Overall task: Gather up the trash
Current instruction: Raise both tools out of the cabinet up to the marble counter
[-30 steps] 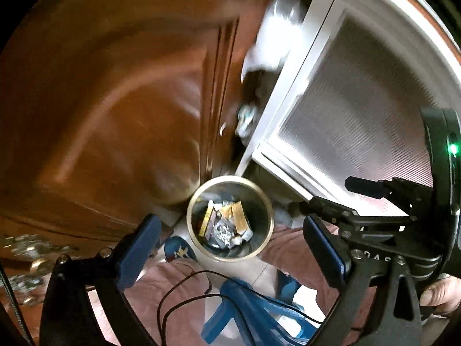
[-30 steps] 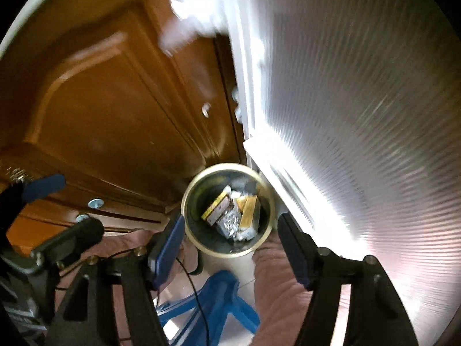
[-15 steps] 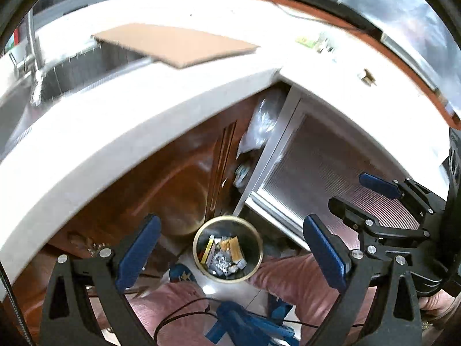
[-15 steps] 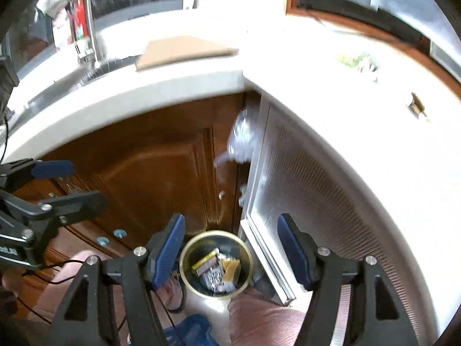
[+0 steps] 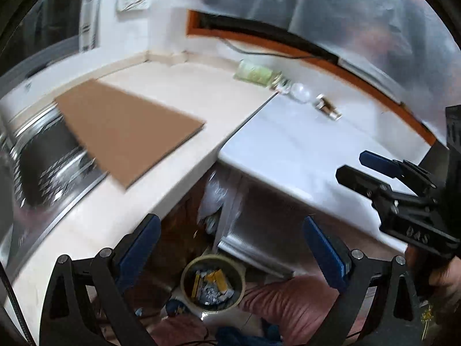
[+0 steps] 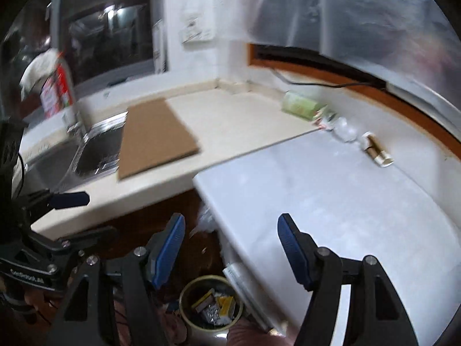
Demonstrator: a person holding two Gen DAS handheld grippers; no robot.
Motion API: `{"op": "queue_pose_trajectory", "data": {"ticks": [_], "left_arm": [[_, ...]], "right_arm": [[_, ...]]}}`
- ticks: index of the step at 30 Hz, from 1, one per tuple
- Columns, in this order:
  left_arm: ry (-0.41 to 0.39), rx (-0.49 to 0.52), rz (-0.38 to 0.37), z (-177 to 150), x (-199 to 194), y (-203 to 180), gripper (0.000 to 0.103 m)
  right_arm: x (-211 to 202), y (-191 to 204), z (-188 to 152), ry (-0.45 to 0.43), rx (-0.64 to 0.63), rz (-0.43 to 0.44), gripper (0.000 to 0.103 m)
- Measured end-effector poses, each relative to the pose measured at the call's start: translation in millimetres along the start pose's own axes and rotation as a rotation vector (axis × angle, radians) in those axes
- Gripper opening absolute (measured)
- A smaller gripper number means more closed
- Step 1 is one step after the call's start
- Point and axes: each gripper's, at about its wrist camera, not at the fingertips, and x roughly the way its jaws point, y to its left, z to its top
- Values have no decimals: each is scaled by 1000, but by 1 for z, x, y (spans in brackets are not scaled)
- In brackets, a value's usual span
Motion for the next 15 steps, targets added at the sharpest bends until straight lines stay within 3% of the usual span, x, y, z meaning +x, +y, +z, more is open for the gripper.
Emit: {"op": "queue_pose_trajectory", "data": {"ticks": [8, 15], "left_arm": [[-19, 98, -96, 81, 33, -47, 98], [-30, 165, -109, 146, 95, -90, 98]], "right_arm": [[2, -87, 47, -39, 108, -139, 67], [37, -177, 80, -32, 236, -276, 67]]}}
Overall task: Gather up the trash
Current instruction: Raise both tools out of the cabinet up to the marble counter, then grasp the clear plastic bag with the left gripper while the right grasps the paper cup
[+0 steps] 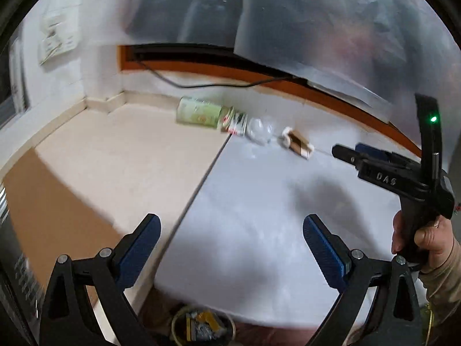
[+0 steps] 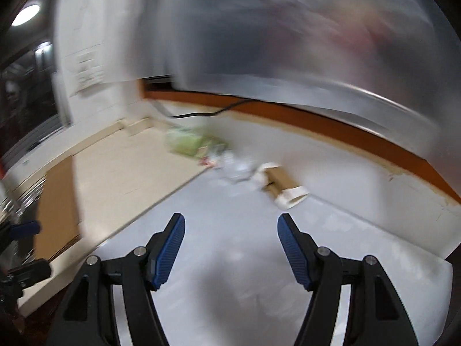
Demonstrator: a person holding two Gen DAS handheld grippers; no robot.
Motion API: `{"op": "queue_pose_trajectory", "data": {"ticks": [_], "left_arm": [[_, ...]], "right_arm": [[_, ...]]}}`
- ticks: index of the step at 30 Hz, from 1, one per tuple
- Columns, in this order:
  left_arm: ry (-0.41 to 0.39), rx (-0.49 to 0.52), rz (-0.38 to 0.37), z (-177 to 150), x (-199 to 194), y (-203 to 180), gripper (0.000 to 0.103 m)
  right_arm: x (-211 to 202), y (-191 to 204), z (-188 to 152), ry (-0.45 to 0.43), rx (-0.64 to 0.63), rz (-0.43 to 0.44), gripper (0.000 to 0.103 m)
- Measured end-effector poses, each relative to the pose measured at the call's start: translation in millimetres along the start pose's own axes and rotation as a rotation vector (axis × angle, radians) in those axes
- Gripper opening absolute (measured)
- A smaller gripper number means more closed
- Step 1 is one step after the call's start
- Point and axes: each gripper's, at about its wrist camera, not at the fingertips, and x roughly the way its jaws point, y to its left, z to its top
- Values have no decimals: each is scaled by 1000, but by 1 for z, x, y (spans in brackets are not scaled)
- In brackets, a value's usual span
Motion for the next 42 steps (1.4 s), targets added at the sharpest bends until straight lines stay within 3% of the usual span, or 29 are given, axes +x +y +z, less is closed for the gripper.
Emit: {"op": "queue_pose_trajectory", "data": {"ticks": [4, 9, 13, 20, 27, 31, 34, 36, 37, 38, 42], "left_arm": [[23, 6, -10, 37, 54, -14, 98], [40, -13, -53, 74, 118, -28, 94], [56, -4, -70, 89, 162, -35, 92], [80, -25, -85, 98, 216, -40, 87], [80, -87, -92, 110, 245, -42, 86], [113, -108, -96, 114, 262, -44, 72], [122, -115, -87, 118, 271, -50, 70], [128, -117, -80, 122, 277, -54, 62], [139, -123, -80, 124, 282, -55, 50], [151, -131, -89, 125, 286, -55, 45], [139, -139, -110, 126, 282, -57, 36]], "right_arm": [[48, -27, 14, 38, 18, -73, 67], [95, -30, 20, 87, -55, -143, 65], [125, -26, 22, 116, -137, -212, 52], [164, -30, 19, 165, -167, -265, 28], [172, -35, 18, 147, -177, -310, 23], [174, -42, 20, 146, -162, -306, 22], [174, -44, 19, 150, -161, -308, 22], [174, -45, 19, 151, -161, -310, 22], [174, -45, 19, 152, -160, -309, 22], [177, -43, 20, 152, -159, -306, 21], [178, -47, 22, 145, -142, -291, 18]]}}
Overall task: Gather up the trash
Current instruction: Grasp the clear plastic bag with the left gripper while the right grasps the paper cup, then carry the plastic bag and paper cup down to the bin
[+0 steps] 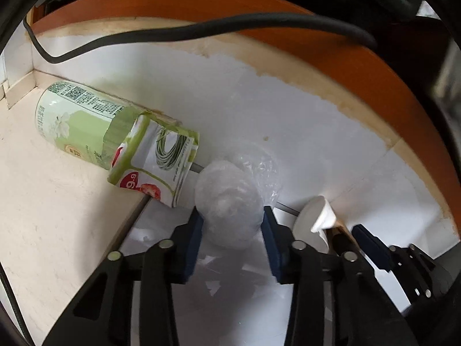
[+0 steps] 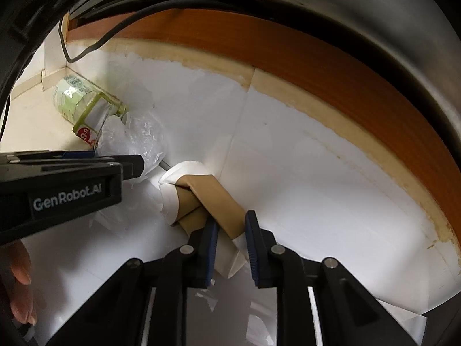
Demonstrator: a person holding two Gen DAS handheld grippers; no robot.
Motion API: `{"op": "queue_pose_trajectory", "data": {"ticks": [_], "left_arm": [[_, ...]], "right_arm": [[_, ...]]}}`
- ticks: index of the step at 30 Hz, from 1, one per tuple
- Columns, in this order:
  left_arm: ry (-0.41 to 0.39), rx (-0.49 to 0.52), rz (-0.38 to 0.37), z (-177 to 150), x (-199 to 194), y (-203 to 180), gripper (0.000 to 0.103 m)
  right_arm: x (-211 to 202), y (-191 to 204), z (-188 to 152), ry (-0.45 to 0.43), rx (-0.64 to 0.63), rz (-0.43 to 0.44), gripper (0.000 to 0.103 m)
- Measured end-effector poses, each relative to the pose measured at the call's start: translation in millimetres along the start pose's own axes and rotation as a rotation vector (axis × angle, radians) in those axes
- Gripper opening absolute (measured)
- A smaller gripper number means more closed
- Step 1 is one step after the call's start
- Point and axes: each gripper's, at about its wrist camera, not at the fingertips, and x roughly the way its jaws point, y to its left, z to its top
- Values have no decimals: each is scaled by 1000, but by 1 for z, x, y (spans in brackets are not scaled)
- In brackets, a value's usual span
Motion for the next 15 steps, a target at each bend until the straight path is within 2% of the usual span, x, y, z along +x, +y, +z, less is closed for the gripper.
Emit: {"op": "queue_pose_trajectory", "data": {"ticks": [5, 9, 11, 15], "left_arm": [[16, 20, -5, -11, -21, 5, 31], [36, 22, -5, -23, -46, 19, 31], [39, 12, -14, -27, -61, 26, 31], [25, 3, -35, -42, -109, 42, 31]], "right_arm": [[-3, -13, -4, -10, 17, 6, 16], [-7, -12, -7, -18, -11, -29, 11], [-16, -14, -10, -20, -4, -9, 6], [-44, -16, -19, -28, 11, 57, 4]]}}
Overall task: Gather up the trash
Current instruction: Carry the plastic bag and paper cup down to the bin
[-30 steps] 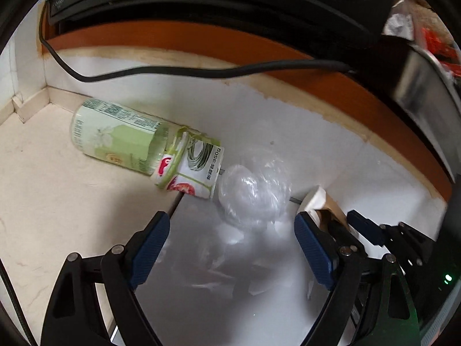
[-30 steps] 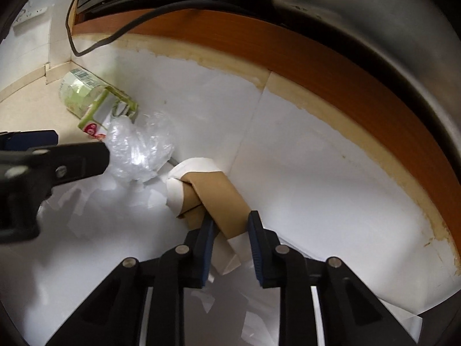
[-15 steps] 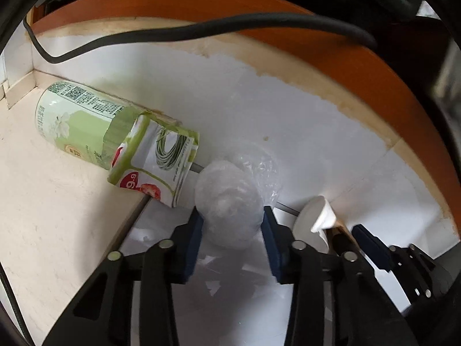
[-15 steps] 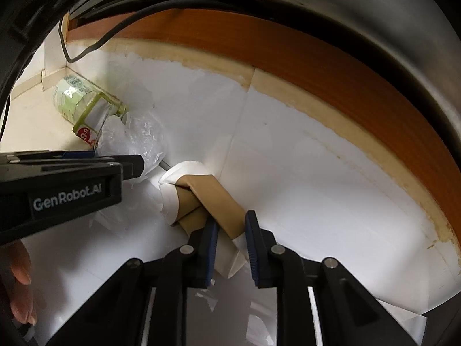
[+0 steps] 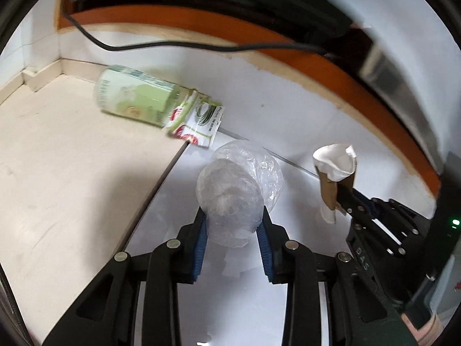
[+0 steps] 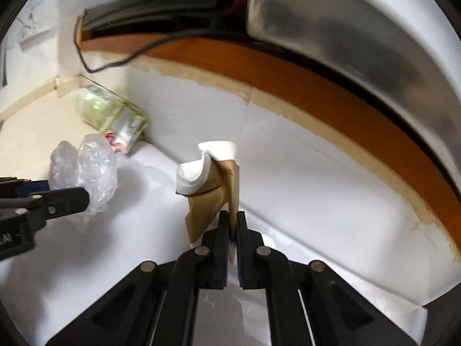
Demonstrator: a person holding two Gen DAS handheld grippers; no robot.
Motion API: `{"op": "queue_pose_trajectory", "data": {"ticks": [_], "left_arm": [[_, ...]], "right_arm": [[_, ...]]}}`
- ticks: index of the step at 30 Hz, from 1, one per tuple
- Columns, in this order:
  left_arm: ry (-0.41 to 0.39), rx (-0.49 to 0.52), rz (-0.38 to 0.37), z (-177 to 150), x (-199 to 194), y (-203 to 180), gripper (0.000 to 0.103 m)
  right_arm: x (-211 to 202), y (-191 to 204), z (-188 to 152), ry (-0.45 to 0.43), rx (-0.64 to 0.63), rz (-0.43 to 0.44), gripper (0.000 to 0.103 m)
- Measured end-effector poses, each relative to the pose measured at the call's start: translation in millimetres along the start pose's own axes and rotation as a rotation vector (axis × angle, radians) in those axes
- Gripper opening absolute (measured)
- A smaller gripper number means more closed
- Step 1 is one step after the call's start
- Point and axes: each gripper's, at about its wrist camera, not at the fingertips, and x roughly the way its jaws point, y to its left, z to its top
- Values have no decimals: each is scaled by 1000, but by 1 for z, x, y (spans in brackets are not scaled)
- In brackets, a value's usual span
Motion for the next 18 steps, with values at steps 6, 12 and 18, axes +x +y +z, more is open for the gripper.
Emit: {"op": "queue_pose_trajectory", "data": {"ticks": [6, 12, 18], "left_arm": [[-46, -6, -11, -26, -78, 16, 31], [-91, -22, -18, -81, -145, 14, 31], [-114, -47, 36, -147, -194, 27, 31]], "right_arm": [[-47, 12, -16, -25, 46, 127, 3], [-123, 31, -36, -97, 81, 306, 3], [-189, 67, -66, -145, 66, 485, 4]]}}
